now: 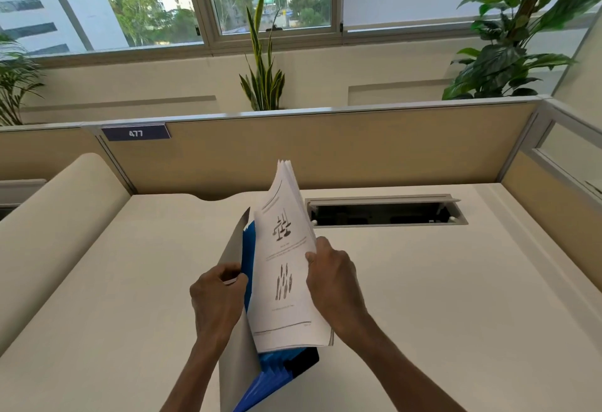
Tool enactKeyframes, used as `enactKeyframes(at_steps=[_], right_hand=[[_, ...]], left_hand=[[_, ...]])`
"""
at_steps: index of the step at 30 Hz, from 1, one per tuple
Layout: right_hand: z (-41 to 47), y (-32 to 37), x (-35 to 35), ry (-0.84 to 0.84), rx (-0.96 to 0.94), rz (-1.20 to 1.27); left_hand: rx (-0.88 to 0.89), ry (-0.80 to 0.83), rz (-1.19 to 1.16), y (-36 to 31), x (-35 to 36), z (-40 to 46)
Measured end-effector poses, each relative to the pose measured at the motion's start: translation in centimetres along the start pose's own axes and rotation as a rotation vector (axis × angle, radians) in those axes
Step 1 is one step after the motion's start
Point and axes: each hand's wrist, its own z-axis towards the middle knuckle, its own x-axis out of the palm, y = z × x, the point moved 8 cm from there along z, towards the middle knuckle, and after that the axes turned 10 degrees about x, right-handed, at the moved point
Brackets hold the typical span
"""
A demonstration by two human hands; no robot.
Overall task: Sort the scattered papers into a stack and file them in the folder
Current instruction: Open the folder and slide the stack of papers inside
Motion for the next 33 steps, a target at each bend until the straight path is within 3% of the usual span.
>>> enactKeyframes(at_steps=[8,23,27,33], right_hand=[[0.1,1.4,2.2,0.09,-0.04,-0.193],[-0.4,2.5,9.2,0.223,0.007,-0.124],[0.3,1.6,8.2,0.175,-0.008,-0.111],[1.0,0.3,5.5,-0.042,-0.031,-0.1]], left_hand=[[-0.007,0.009,-0.052,0.2,0.5,0.1],[0.023,-0.011,-0.08,0.1,-0.2,0.4],[0.019,-0.017,-0.08,0.4,-0.3,0.6],[0.018,-0.006,-0.077,0.5,-0.2,0.7]])
